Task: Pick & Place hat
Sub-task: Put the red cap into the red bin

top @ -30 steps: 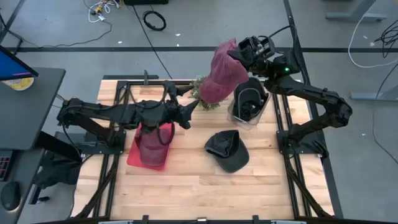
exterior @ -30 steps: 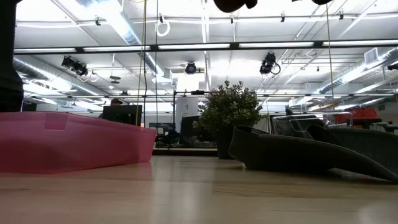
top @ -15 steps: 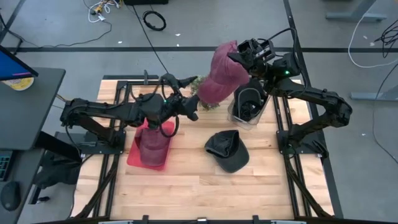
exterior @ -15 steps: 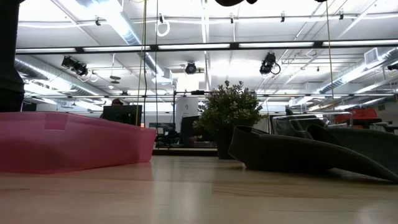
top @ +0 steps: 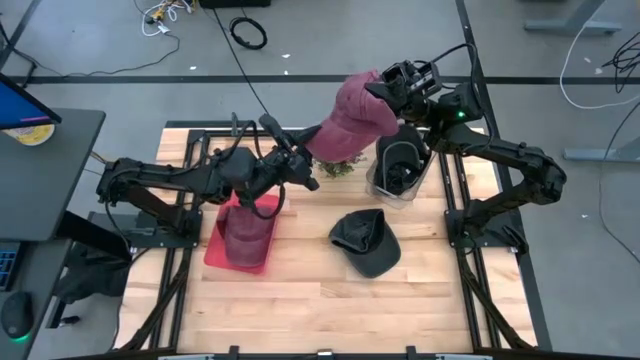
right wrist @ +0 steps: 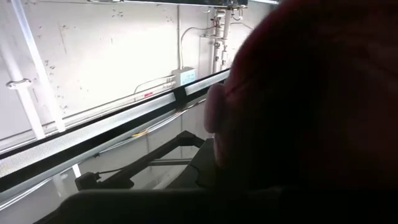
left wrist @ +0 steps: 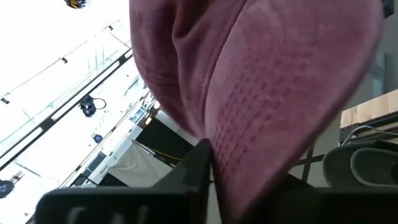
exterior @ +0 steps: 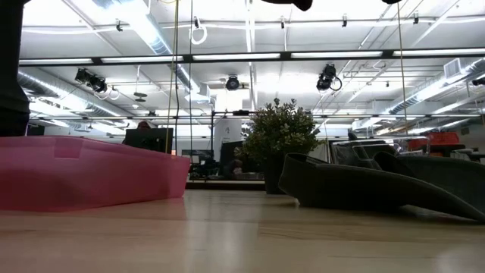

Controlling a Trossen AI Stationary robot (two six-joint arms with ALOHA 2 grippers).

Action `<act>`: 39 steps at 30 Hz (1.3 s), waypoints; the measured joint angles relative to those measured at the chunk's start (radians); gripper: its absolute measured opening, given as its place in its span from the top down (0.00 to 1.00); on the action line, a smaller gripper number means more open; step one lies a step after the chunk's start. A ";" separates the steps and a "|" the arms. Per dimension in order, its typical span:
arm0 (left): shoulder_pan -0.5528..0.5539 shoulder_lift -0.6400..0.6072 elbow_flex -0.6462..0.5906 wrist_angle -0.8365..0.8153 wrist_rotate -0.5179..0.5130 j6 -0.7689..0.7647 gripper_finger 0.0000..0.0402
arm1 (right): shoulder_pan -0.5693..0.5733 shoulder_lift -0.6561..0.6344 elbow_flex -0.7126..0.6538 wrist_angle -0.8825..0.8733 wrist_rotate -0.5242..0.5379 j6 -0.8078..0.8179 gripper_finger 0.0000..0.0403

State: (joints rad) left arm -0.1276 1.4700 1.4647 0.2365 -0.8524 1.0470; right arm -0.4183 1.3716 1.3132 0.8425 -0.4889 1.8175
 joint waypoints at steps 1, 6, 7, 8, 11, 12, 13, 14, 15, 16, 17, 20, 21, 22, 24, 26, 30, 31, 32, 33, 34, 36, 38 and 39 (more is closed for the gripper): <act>0.000 0.000 0.000 0.001 -0.002 0.000 0.89 | 0.000 0.000 0.000 0.000 0.000 0.000 1.00; -0.001 0.000 0.001 0.002 -0.020 0.023 0.97 | 0.000 0.000 0.000 -0.001 -0.001 0.003 0.98; -0.001 0.000 0.001 0.002 -0.025 0.032 0.97 | 0.000 0.001 0.000 -0.002 -0.001 -0.003 0.96; -0.001 0.000 0.001 0.002 -0.030 0.037 0.96 | 0.000 0.001 0.000 -0.002 -0.001 -0.024 0.94; -0.001 0.000 0.001 0.000 -0.046 0.047 0.97 | 0.000 0.001 0.000 -0.002 -0.019 -0.086 0.83; -0.001 0.000 0.001 0.000 -0.049 0.047 0.97 | 0.000 0.001 0.000 -0.001 -0.025 -0.094 0.79; -0.001 -0.001 0.001 -0.001 -0.050 0.048 0.97 | 0.000 0.001 0.000 -0.002 -0.026 -0.099 0.74; -0.001 -0.003 0.001 -0.003 -0.051 0.050 0.97 | 0.000 0.001 0.000 -0.002 -0.026 -0.099 0.69; -0.002 -0.004 0.001 -0.002 -0.053 0.050 0.97 | -0.002 0.001 0.000 -0.002 -0.026 -0.099 0.64; -0.005 -0.005 0.001 0.001 -0.055 0.051 0.97 | -0.006 0.001 0.000 -0.010 -0.028 -0.098 0.58; -0.008 -0.006 0.001 0.007 -0.064 0.064 0.97 | -0.012 0.001 0.000 -0.021 -0.037 -0.096 0.52; -0.032 -0.005 0.001 0.054 -0.124 0.155 0.97 | -0.042 0.001 0.000 -0.046 -0.078 -0.098 0.35; -0.041 -0.006 0.001 0.073 -0.141 0.183 0.97 | -0.055 0.001 0.000 -0.046 -0.090 -0.098 0.29; -0.050 -0.006 0.001 0.091 -0.159 0.208 0.97 | -0.065 0.001 0.000 -0.045 -0.093 -0.091 0.24; -0.068 -0.006 0.001 0.120 -0.191 0.248 0.97 | -0.080 0.001 0.000 -0.044 -0.101 -0.069 0.15; -0.084 -0.012 0.001 0.125 -0.219 0.281 0.97 | -0.088 0.001 0.000 -0.045 -0.123 -0.065 0.08; -0.106 -0.020 0.001 0.136 -0.289 0.321 0.97 | -0.101 0.001 0.000 -0.053 -0.187 -0.065 0.02; -0.113 -0.023 0.001 0.137 -0.310 0.326 0.97 | -0.106 0.001 0.000 -0.055 -0.199 -0.066 0.02; -0.118 -0.026 0.001 0.141 -0.320 0.326 0.97 | -0.112 0.001 0.000 -0.056 -0.209 -0.068 0.03; -0.121 -0.029 0.001 0.147 -0.327 0.326 0.97 | -0.123 0.001 0.000 -0.057 -0.226 -0.068 0.05; -0.127 -0.034 0.001 0.147 -0.332 0.326 0.97 | -0.135 0.001 0.000 -0.057 -0.245 -0.068 0.05; -0.140 -0.041 0.001 0.147 -0.346 0.324 0.97 | -0.162 0.001 0.000 -0.058 -0.293 -0.068 0.07; -0.141 -0.046 0.001 0.147 -0.355 0.319 0.97 | -0.191 -0.002 0.000 -0.059 -0.337 -0.063 0.08; -0.142 -0.049 0.001 0.142 -0.359 0.313 0.97 | -0.205 -0.005 0.000 -0.060 -0.356 -0.063 0.08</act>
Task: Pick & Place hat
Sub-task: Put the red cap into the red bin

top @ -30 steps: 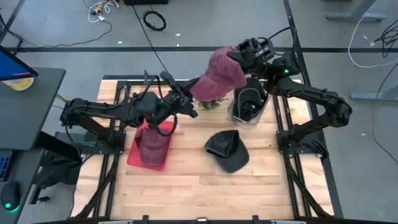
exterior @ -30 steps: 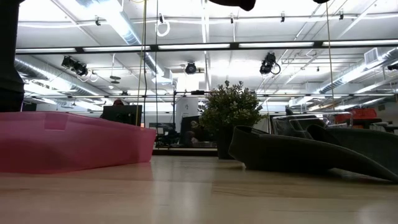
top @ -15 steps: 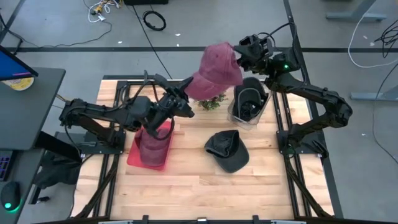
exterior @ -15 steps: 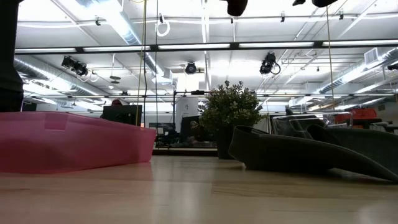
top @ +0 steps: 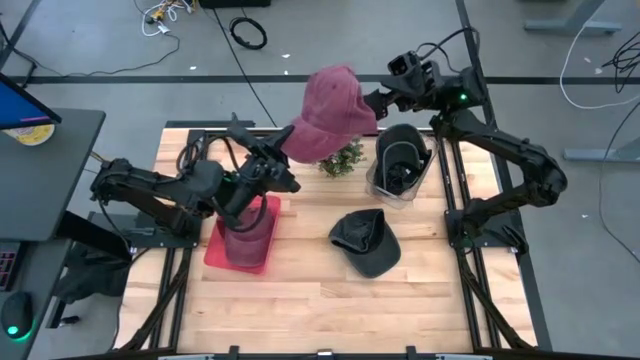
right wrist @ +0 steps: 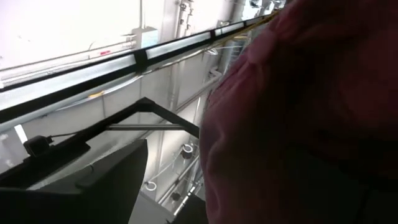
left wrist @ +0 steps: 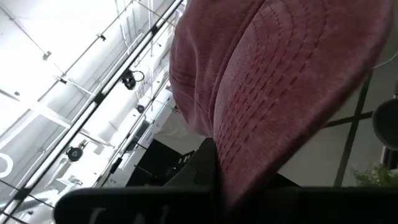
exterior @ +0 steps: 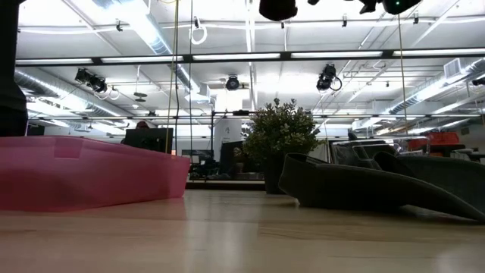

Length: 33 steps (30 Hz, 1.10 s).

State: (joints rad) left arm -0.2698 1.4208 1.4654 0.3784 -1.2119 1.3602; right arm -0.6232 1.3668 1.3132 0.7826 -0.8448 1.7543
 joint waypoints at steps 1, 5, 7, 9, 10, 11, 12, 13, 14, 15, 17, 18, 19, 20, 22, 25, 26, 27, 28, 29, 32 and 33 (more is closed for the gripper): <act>-0.002 -0.002 0.000 -0.005 -0.008 -0.012 0.97 | -0.012 -0.004 0.000 -0.001 -0.018 -0.001 0.08; -0.009 -0.021 0.000 -0.078 -0.027 -0.046 0.97 | -0.052 -0.030 -0.007 -0.055 -0.076 -0.032 0.08; -0.011 -0.032 0.000 -0.151 -0.027 -0.081 0.97 | -0.071 -0.059 -0.030 -0.089 -0.083 -0.060 0.08; -0.012 -0.042 0.000 -0.245 -0.028 -0.122 0.97 | -0.093 -0.096 -0.066 -0.132 -0.097 -0.101 0.08; -0.012 -0.043 0.000 -0.282 -0.028 -0.149 0.97 | -0.105 -0.119 -0.091 -0.160 -0.100 -0.128 0.08; -0.012 -0.043 0.000 -0.323 -0.029 -0.180 0.97 | -0.116 -0.141 -0.118 -0.190 -0.103 -0.159 0.08; -0.010 -0.046 0.000 -0.360 -0.028 -0.210 0.97 | -0.125 -0.164 -0.147 -0.222 -0.105 -0.192 0.08; -0.008 -0.051 -0.001 -0.398 -0.020 -0.243 0.97 | -0.132 -0.189 -0.176 -0.250 -0.106 -0.224 0.08; -0.008 -0.055 -0.001 -0.425 -0.003 -0.279 0.97 | -0.136 -0.213 -0.206 -0.274 -0.106 -0.252 0.08; -0.008 -0.058 0.000 -0.448 0.026 -0.325 0.97 | -0.137 -0.238 -0.236 -0.291 -0.106 -0.275 0.08; -0.003 -0.060 0.000 -0.495 0.089 -0.403 0.97 | -0.136 -0.284 -0.292 -0.307 -0.107 -0.294 0.08; 0.000 -0.060 0.000 -0.524 0.123 -0.436 0.97 | -0.136 -0.305 -0.320 -0.309 -0.108 -0.295 0.08; 0.004 -0.060 0.000 -0.555 0.154 -0.473 0.97 | -0.136 -0.326 -0.346 -0.309 -0.107 -0.294 0.08; 0.011 -0.060 0.000 -0.587 0.192 -0.518 0.97 | -0.137 -0.348 -0.371 -0.310 -0.106 -0.292 0.08; 0.035 -0.061 0.000 -0.645 0.288 -0.631 0.97 | -0.137 -0.391 -0.418 -0.311 -0.092 -0.287 0.08; 0.081 -0.061 0.000 -0.733 0.439 -0.837 0.97 | -0.137 -0.450 -0.479 -0.309 -0.068 -0.277 0.08; 0.095 -0.061 0.000 -0.761 0.474 -0.895 0.97 | -0.137 -0.467 -0.496 -0.309 -0.058 -0.277 0.08; 0.106 -0.061 0.000 -0.795 0.504 -0.945 0.97 | -0.137 -0.482 -0.511 -0.309 -0.051 -0.275 0.08; 0.115 -0.061 0.000 -0.835 0.531 -0.988 0.97 | -0.137 -0.497 -0.527 -0.309 -0.047 -0.272 0.08; 0.123 -0.060 0.000 -0.878 0.556 -1.026 0.97 | -0.137 -0.511 -0.541 -0.310 -0.046 -0.269 0.08; 0.144 -0.058 0.019 -1.035 0.648 -1.153 0.97 | -0.137 -0.540 -0.573 -0.323 -0.045 -0.266 0.08; 0.150 -0.058 0.033 -1.084 0.668 -1.187 0.97 | -0.137 -0.547 -0.580 -0.327 -0.045 -0.268 0.08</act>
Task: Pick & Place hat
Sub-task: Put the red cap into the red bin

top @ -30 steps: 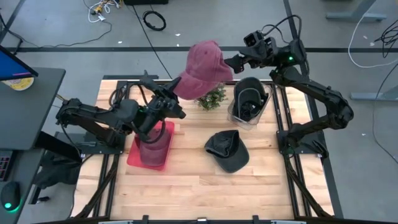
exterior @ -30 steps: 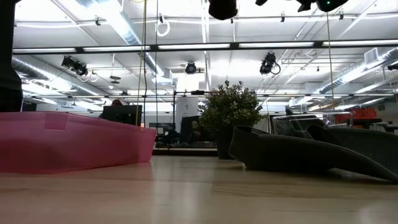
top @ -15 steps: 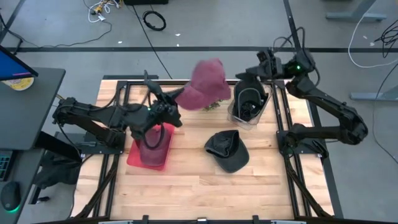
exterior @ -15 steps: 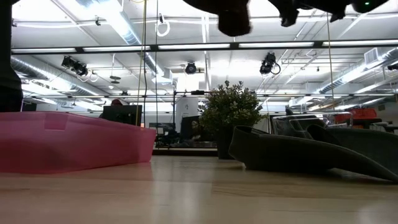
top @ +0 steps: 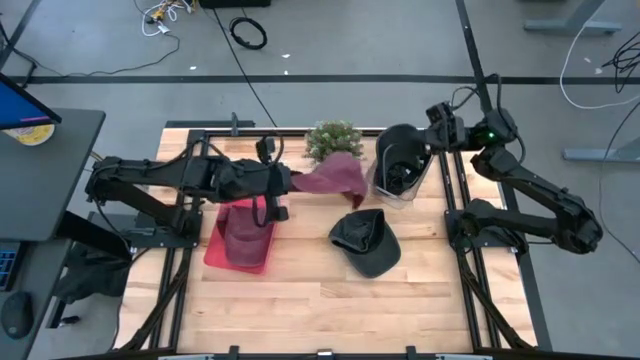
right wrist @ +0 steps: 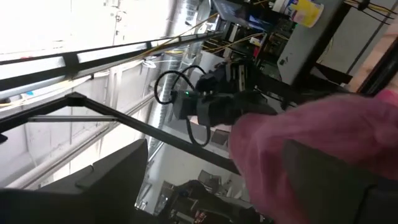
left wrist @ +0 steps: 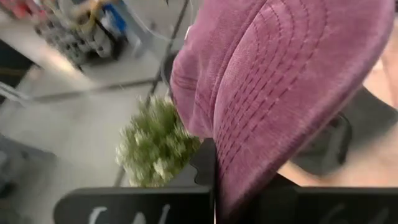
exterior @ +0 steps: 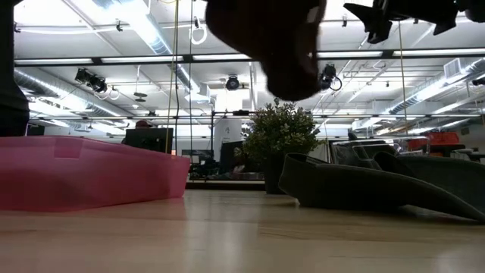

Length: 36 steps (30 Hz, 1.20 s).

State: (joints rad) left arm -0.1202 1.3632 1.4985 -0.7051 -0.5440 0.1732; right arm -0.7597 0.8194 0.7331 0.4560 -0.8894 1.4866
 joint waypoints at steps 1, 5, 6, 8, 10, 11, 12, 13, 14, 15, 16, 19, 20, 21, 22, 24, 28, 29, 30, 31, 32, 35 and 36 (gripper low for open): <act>0.001 0.000 0.013 -0.040 0.010 -0.030 0.97 | 0.000 -0.006 -0.008 -0.003 0.000 -0.001 0.08; -0.031 0.000 0.083 -0.243 -0.152 -0.049 0.97 | 0.000 -0.019 -0.039 -0.003 0.002 -0.003 0.08; -0.045 0.000 0.109 -0.298 -0.215 -0.045 0.97 | 0.000 -0.019 -0.045 -0.003 0.002 -0.004 0.08; -0.070 0.000 0.166 -0.394 -0.305 -0.047 0.97 | 0.000 -0.019 -0.052 -0.004 0.003 -0.011 0.08; -0.088 0.010 0.229 -0.494 -0.345 -0.095 0.97 | 0.000 -0.019 -0.058 -0.005 0.013 -0.021 0.08; -0.096 0.017 0.256 -0.544 -0.354 -0.122 0.97 | 0.000 -0.019 -0.060 -0.006 0.017 -0.025 0.08; -0.103 0.030 0.283 -0.600 -0.358 -0.147 0.97 | 0.000 -0.019 -0.062 -0.008 0.018 -0.028 0.08; -0.110 0.042 0.307 -0.658 -0.358 -0.176 0.97 | 0.000 -0.019 -0.063 -0.008 0.018 -0.029 0.08; -0.116 0.056 0.326 -0.721 -0.346 -0.211 0.97 | 0.000 -0.019 -0.063 -0.008 0.019 -0.030 0.08; -0.120 0.073 0.342 -0.789 -0.321 -0.248 0.97 | 0.000 -0.019 -0.063 -0.007 0.021 -0.030 0.08; -0.122 0.090 0.356 -0.855 -0.287 -0.292 0.97 | 0.000 -0.019 -0.063 -0.007 0.021 -0.030 0.08; -0.131 0.123 0.344 -0.851 -0.158 -0.316 0.97 | 0.000 -0.019 -0.063 -0.008 0.022 -0.030 0.08; -0.144 0.130 0.343 -0.864 -0.136 -0.317 0.97 | 0.000 -0.019 -0.063 -0.008 0.022 -0.030 0.08; -0.156 0.142 0.345 -0.867 -0.137 -0.320 0.97 | 0.000 -0.019 -0.063 -0.008 0.025 -0.030 0.08; -0.160 0.152 0.347 -0.863 -0.136 -0.318 0.97 | 0.000 -0.019 -0.063 -0.008 0.026 -0.030 0.08; -0.172 0.159 0.337 -0.865 -0.087 -0.317 0.97 | 0.000 -0.019 -0.063 -0.008 0.029 -0.029 0.08; -0.181 0.156 0.340 -0.865 0.024 -0.382 0.97 | 0.000 -0.019 -0.063 -0.012 0.037 -0.025 0.08; -0.186 0.153 0.339 -0.865 0.059 -0.410 0.97 | 0.000 -0.019 -0.063 -0.012 0.037 -0.025 0.08; -0.193 0.151 0.339 -0.866 0.090 -0.443 0.97 | 0.000 -0.019 -0.063 -0.013 0.037 -0.023 0.08; -0.197 0.147 0.339 -0.865 0.121 -0.470 0.97 | 0.000 -0.019 -0.063 -0.016 0.040 -0.021 0.08; -0.203 0.143 0.339 -0.866 0.154 -0.495 0.97 | 0.000 -0.019 -0.063 -0.018 0.044 -0.018 0.08; -0.233 0.128 0.339 -0.866 0.289 -0.586 0.97 | 0.000 -0.019 -0.063 -0.019 0.044 -0.011 0.08; -0.242 0.125 0.339 -0.866 0.335 -0.619 0.97 | 0.000 -0.019 -0.063 -0.024 0.044 -0.011 0.08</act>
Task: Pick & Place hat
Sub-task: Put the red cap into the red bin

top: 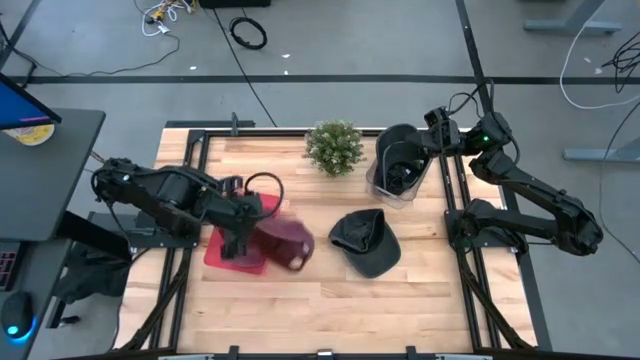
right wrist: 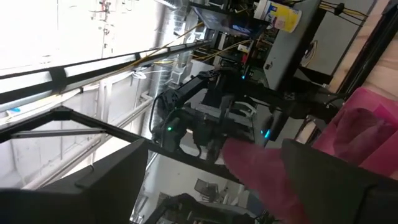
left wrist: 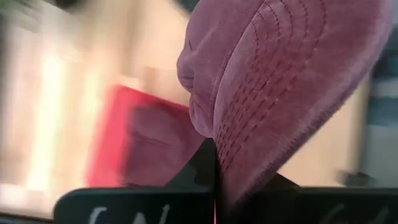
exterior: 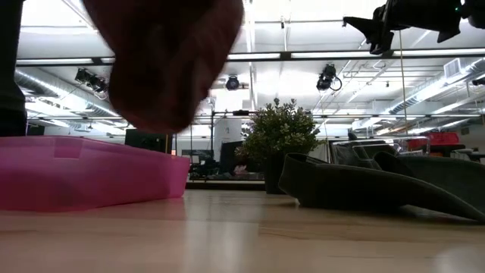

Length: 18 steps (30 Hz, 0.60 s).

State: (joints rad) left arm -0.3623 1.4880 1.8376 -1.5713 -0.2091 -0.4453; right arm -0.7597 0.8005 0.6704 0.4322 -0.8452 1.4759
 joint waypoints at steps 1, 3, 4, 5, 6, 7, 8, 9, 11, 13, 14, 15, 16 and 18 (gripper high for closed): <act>-0.012 -0.002 0.001 0.000 0.045 -0.028 0.97 | 0.000 0.000 0.000 -0.004 0.000 0.000 0.08; -0.055 -0.009 0.000 0.001 0.094 -0.084 0.97 | 0.000 0.000 0.000 -0.008 0.000 0.000 0.08; -0.077 -0.014 0.000 0.000 0.099 -0.112 0.97 | 0.000 0.000 0.000 -0.011 0.000 -0.005 0.08; -0.100 -0.022 0.000 0.000 0.101 -0.135 0.97 | 0.000 0.000 0.000 -0.018 0.000 -0.011 0.08; -0.126 -0.027 0.000 0.000 0.106 -0.164 0.97 | 0.000 0.000 0.000 -0.026 0.000 -0.015 0.08; -0.151 -0.034 0.000 0.000 0.116 -0.195 0.97 | 0.000 0.000 0.000 -0.034 0.000 -0.017 0.08; -0.174 -0.039 0.000 0.000 0.126 -0.229 0.97 | 0.000 0.000 0.000 -0.039 0.000 -0.018 0.08; -0.195 -0.045 0.000 0.000 0.135 -0.261 0.97 | 0.000 0.000 0.000 -0.042 0.000 -0.019 0.08; -0.239 -0.056 0.000 0.000 0.149 -0.321 0.97 | 0.000 0.000 0.000 -0.047 0.000 -0.021 0.08; -0.285 -0.066 0.000 0.000 0.169 -0.377 0.97 | 0.001 0.000 0.000 -0.048 0.000 -0.022 0.08; -0.304 -0.071 0.000 0.000 0.179 -0.402 0.97 | 0.000 0.000 0.000 -0.048 0.000 -0.022 0.08; -0.323 -0.075 0.000 0.000 0.193 -0.423 0.97 | 0.000 0.000 0.000 -0.048 0.000 -0.022 0.08; -0.341 -0.077 0.000 0.000 0.198 -0.443 0.97 | 0.000 0.000 0.000 -0.048 0.000 -0.022 0.08; -0.369 -0.081 -0.002 0.001 0.199 -0.461 0.97 | 0.000 0.000 0.000 -0.049 0.000 -0.022 0.08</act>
State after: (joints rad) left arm -0.7311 1.4072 1.8360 -1.5704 -0.0101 -0.9062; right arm -0.7593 0.8009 0.6704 0.3832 -0.8452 1.4536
